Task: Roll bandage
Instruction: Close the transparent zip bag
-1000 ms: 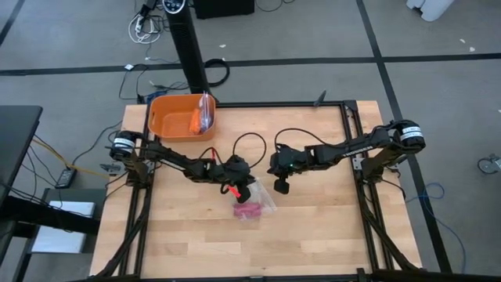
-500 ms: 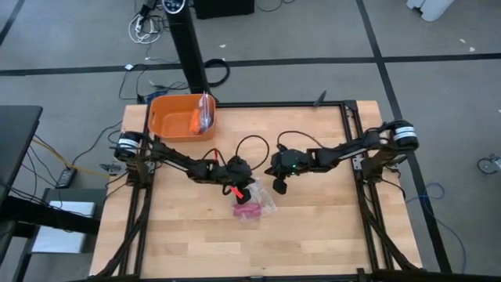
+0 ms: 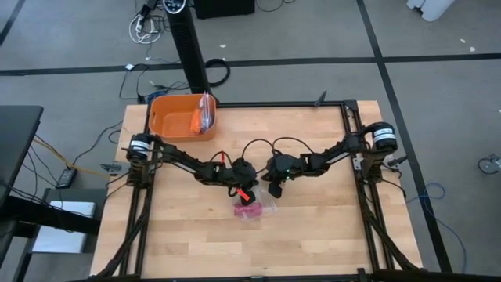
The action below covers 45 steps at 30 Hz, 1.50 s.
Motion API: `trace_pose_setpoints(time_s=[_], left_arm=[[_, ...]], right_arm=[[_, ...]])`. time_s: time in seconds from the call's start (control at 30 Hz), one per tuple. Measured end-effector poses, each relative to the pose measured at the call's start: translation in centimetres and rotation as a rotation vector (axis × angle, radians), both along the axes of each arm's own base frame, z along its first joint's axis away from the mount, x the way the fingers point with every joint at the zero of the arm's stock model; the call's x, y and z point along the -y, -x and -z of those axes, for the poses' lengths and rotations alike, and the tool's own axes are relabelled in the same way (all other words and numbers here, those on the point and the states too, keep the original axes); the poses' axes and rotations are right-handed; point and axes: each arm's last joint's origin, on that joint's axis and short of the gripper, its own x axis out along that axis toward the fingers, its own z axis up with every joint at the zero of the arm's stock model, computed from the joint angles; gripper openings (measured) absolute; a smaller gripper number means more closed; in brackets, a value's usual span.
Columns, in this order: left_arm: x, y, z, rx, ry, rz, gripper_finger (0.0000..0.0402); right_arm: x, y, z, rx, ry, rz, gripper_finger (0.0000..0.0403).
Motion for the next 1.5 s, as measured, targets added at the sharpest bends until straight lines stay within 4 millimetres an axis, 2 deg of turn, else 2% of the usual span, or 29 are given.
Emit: trace_pose_setpoints(time_s=[0.23, 0.5, 0.7, 0.93, 1.5], left_arm=[[0.0, -0.3, 0.4, 0.001, 0.005, -0.004, 0.0003], [0.0, -0.2, 0.5, -0.011, 0.009, 0.0, 0.0003], [0.0, -0.2, 0.5, -0.01, 0.011, 0.002, 0.0003], [0.0, -0.2, 0.5, -0.01, 0.012, 0.004, 0.0002], [0.1, -0.2, 0.6, -0.013, 0.014, 0.009, 0.0002]], right_arm=[[0.1, -0.2, 0.5, -0.006, 0.012, 0.018, 0.0], [0.5, -0.2, -0.2, 0.003, 0.047, 0.061, 0.0], [0.7, -0.2, 0.1, -0.001, 0.038, 0.05, 0.0], [0.5, -0.8, 0.6, 0.004, 0.019, 0.02, 0.0], [-0.6, -0.8, 0.7, 0.001, -0.019, -0.042, 0.0]])
